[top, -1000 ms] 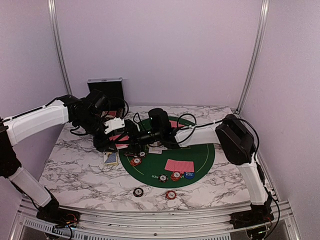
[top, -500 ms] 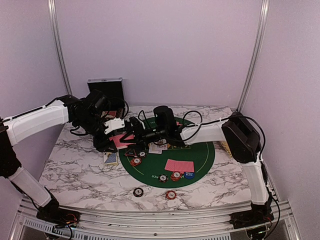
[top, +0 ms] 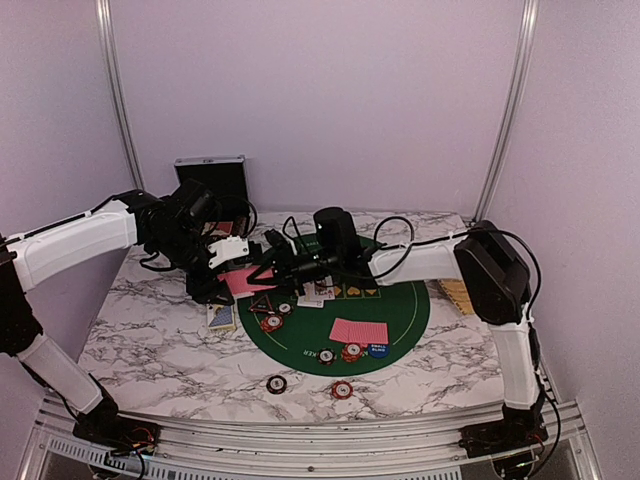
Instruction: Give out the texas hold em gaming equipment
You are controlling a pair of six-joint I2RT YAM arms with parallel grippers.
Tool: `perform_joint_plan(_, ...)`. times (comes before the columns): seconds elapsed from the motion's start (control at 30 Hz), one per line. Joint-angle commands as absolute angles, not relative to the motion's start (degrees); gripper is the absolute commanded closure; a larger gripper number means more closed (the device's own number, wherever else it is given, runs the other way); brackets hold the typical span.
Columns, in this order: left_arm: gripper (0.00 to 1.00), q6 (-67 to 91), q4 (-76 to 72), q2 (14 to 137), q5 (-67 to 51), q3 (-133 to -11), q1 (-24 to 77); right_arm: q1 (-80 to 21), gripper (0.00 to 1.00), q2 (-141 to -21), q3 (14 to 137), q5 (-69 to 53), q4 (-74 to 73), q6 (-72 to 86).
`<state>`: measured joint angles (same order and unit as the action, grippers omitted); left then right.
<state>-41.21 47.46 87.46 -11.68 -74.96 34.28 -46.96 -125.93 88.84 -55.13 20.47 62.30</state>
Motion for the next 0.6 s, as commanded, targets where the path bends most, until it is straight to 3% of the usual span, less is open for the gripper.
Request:
perform_joint_plan(0.0,1.00,-41.2,47.1,86.2,-12.4,-74.9,34.1,-45.5,0.82,-123.6,87.0,-55.4,16.9,60.7)
perform_joint_plan(0.33,1.00,-41.2,47.1,86.5,-12.4,-75.0,34.1,-44.1,0.96,-120.7,85.9,-55.7,15.9,60.2)
perform_joint_plan(0.57,1.00,-41.1,47.1,86.3,-12.2,-74.6,34.1,-41.1,1.00,-117.5,85.4,-54.4,9.7,55.7)
